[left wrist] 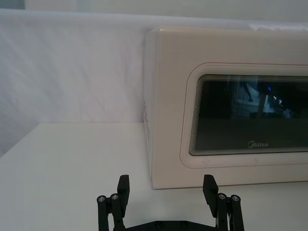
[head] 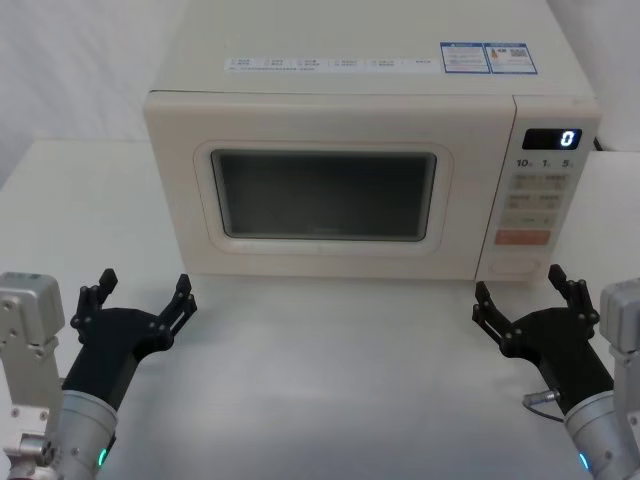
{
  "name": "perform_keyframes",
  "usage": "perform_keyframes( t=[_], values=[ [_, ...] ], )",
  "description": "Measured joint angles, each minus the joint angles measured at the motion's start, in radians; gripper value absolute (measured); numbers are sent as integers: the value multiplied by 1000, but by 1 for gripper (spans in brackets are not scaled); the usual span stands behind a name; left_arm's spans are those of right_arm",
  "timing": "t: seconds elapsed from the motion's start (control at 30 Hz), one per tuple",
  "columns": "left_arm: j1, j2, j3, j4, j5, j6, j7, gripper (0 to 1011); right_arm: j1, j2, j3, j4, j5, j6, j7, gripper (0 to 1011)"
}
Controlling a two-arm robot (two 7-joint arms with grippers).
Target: Press the button to open the microwave door with one hand; close the microwave door with the other hand.
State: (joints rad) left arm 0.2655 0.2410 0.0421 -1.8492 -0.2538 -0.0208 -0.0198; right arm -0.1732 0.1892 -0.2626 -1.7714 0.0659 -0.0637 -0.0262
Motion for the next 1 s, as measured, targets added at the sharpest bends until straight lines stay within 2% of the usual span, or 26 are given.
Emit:
perform_keyframes(
  t=[1.0],
  values=[
    [0, 0, 0, 0, 0, 0, 0, 1001, 0, 0, 0, 0, 0, 0, 0, 1002]
  ],
)
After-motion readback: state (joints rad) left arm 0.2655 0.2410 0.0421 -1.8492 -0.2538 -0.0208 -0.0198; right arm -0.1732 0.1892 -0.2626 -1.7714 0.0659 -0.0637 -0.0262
